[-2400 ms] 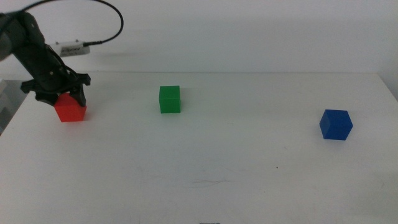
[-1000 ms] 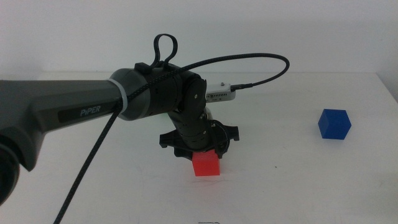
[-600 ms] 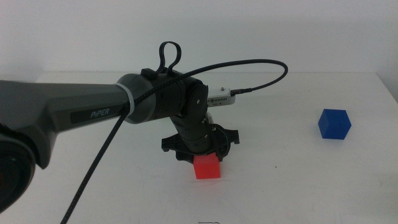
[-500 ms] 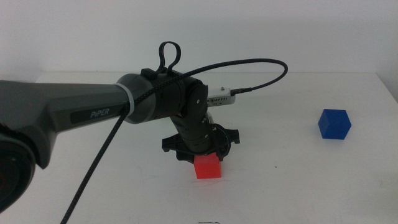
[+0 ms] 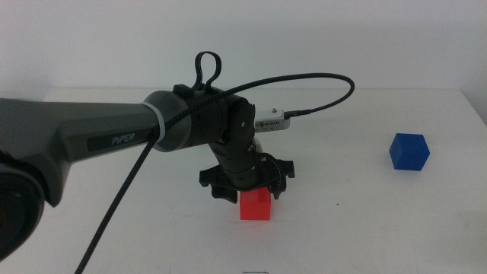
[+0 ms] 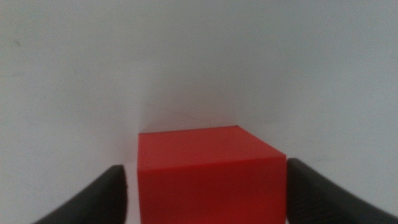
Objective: Stack red cubes first, then green, then blue cubes in a specific spot.
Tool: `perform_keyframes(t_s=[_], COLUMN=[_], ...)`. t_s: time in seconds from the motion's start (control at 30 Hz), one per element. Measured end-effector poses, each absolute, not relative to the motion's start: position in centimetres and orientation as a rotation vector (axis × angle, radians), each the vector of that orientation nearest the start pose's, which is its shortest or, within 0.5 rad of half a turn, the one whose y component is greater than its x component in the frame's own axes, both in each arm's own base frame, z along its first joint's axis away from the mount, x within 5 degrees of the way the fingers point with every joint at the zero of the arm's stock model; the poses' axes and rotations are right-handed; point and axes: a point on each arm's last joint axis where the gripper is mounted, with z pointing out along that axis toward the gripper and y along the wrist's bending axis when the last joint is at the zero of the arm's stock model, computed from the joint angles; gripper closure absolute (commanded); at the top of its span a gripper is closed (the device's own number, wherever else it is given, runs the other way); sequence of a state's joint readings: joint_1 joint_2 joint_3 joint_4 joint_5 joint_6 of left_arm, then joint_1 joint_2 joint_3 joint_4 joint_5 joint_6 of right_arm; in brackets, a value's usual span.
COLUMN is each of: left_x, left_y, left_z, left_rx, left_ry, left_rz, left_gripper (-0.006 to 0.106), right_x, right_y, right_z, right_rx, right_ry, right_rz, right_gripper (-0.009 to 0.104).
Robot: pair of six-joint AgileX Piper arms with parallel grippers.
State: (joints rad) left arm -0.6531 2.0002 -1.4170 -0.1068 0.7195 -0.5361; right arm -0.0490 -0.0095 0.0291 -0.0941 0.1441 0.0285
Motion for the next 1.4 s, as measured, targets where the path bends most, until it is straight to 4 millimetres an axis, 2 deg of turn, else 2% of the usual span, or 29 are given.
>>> perform_keyframes(t_s=[0.1,0.2,0.37,0.43,0.57,0.7,0.87,0.97,1.1,1.23,1.4], left_x=[32.6,32.4,31.6,31.2,30.9,31.9,35.0,38.3,41.9,44.7,47.3], left_y=[-25.7,-25.6,-24.7,-23.9,-22.1,-20.0,-18.5,-17.8,-17.5,-17.2,-17.2], left_z=[18.0,19.1,22.8,24.7,27.0,28.4,29.8,29.8,28.1,26.7,23.6], left_rx=[0.071,0.072,0.101,0.101,0.081,0.057,0.057,0.051,0.051,0.033,0.021], left_ry=[2.865,2.846,2.785,2.749,2.711,2.707,2.676,2.673,2.686,2.690,2.715], left_rz=[-0.392,-0.408,-0.398,-0.371,-0.308,-0.259,-0.223,-0.188,-0.161,-0.179,-0.194], left_gripper=[0.007,0.007,0.007,0.007,0.007,0.007,0.007,0.007,0.007,0.007,0.007], right_x=[5.7,5.7,5.7,5.7,5.7,5.7,5.7,5.7,5.7,5.7,5.7], right_y=[-0.4,-0.4,-0.4,-0.4,-0.4,-0.4,-0.4,-0.4,-0.4,-0.4,-0.4], right_z=[19.1,19.1,19.1,19.1,19.1,19.1,19.1,19.1,19.1,19.1,19.1], right_rx=[-0.003,-0.003,-0.003,-0.003,-0.003,-0.003,-0.003,-0.003,-0.003,-0.003,-0.003], right_ry=[1.648,1.648,1.648,1.648,1.648,1.648,1.648,1.648,1.648,1.648,1.648], right_rz=[-0.098,-0.098,-0.098,-0.098,-0.098,-0.098,-0.098,-0.098,-0.098,-0.098,-0.098], right_gripper=[0.004,0.004,0.004,0.004,0.004,0.004,0.004,0.004,0.004,0.004,0.004])
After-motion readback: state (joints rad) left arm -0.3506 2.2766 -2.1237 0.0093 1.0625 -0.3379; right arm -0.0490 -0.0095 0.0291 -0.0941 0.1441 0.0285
